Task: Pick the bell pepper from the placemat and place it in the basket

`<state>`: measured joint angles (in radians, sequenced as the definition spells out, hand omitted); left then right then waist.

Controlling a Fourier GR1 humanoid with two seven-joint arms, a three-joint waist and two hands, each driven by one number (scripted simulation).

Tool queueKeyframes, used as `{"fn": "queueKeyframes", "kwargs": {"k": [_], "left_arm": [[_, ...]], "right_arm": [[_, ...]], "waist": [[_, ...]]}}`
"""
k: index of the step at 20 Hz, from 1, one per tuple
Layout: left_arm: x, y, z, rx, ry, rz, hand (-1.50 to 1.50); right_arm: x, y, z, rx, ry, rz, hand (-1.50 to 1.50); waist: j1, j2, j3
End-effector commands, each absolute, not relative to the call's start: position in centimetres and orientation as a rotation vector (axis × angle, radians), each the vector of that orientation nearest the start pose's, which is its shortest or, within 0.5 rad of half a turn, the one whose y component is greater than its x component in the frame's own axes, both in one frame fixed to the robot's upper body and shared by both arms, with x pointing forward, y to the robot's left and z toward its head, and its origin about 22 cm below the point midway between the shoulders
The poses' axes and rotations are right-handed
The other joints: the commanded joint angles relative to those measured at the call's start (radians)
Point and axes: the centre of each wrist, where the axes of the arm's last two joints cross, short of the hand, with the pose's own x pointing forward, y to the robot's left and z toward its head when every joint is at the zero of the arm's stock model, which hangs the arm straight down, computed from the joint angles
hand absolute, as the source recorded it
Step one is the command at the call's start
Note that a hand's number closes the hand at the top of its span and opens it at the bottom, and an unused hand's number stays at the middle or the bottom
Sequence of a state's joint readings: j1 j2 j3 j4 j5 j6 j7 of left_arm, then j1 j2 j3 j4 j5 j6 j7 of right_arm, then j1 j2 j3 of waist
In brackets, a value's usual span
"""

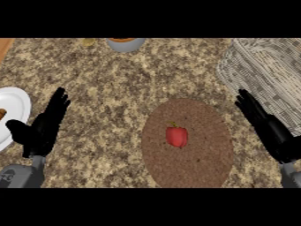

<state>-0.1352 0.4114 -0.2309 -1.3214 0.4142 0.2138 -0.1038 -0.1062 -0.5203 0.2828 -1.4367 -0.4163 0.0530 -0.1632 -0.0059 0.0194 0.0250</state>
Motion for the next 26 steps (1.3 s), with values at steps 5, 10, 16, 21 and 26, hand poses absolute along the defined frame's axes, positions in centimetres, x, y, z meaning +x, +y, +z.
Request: {"fn": "queueKeyframes", "kwargs": {"k": [5,10,16,21,26], "left_arm": [[29.0,30.6,2.8,0.217,-1.478,-0.105,0.0],[29.2,30.0,2.2,0.173,-1.415,-0.113,0.0],[29.8,31.6,4.2,0.187,-1.371,-0.075,0.0],[28.7,32.2,3.2,0.226,-1.36,-0.076,0.0],[29.1,31.9,4.1,0.2,-1.371,-0.038,0.0]], "right_arm": [[33.1,-24.0,10.4,0.437,-2.065,0.311,1.5],[31.6,-18.7,13.3,0.263,-2.24,1.137,-1.5],[26.4,-6.7,8.3,0.154,-2.355,0.935,-1.5],[24.7,-4.2,12.1,-0.028,-2.081,1.066,-1.5],[27.5,-6.2,16.2,-0.522,-1.9,1.273,-1.5]], "waist": [[0.054,-0.013,-0.021],[0.064,-0.02,-0.027],[0.018,-0.024,-0.026],[0.0,-0.033,-0.028],[-0.024,-0.052,-0.03]]}}
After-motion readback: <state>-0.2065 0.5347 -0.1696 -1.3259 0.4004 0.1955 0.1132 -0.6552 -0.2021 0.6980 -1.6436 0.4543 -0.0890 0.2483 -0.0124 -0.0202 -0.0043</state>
